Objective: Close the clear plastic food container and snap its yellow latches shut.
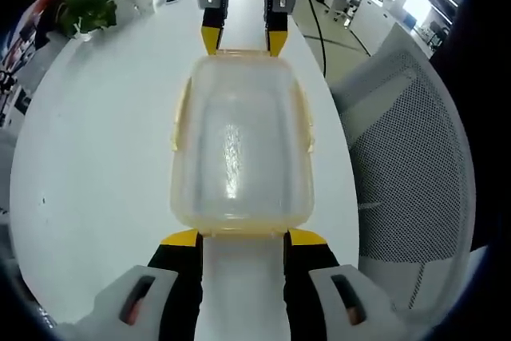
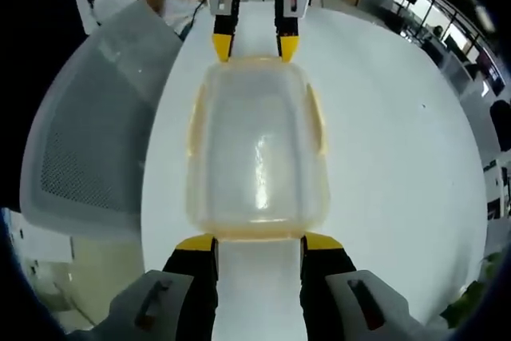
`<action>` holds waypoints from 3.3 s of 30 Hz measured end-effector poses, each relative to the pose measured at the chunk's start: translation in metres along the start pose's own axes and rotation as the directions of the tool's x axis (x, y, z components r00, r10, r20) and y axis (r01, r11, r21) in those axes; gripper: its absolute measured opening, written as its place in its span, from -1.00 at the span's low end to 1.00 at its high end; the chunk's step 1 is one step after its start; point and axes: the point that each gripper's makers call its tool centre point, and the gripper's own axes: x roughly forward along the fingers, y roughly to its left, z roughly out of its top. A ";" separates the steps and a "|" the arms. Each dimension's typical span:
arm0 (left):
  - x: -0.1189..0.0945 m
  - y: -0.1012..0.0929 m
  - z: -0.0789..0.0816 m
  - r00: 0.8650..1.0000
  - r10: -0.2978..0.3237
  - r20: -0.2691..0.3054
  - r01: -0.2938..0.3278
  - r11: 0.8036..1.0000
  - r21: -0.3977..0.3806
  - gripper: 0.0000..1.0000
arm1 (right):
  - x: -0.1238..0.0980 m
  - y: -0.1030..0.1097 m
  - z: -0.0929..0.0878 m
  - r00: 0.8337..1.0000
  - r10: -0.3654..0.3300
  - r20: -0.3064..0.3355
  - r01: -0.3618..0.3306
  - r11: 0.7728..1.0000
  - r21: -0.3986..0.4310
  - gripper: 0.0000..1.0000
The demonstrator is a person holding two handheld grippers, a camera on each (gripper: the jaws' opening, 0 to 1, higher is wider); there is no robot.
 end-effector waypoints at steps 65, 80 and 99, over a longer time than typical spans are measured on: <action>-0.020 0.006 -0.019 0.997 0.035 0.062 -0.002 0.884 -0.467 -0.04 | -0.031 -0.014 -0.002 0.984 -0.083 0.156 -0.025 0.808 0.588 -0.15; -0.022 0.010 -0.017 0.990 0.051 0.131 0.056 0.708 -0.704 -0.06 | -0.035 -0.023 0.000 0.980 -0.125 0.153 -0.013 0.732 0.681 -0.16; -0.027 0.013 -0.013 0.976 0.117 0.182 0.093 0.533 -0.841 -0.10 | -0.041 -0.031 0.003 0.964 -0.174 0.201 -0.055 0.610 0.790 -0.21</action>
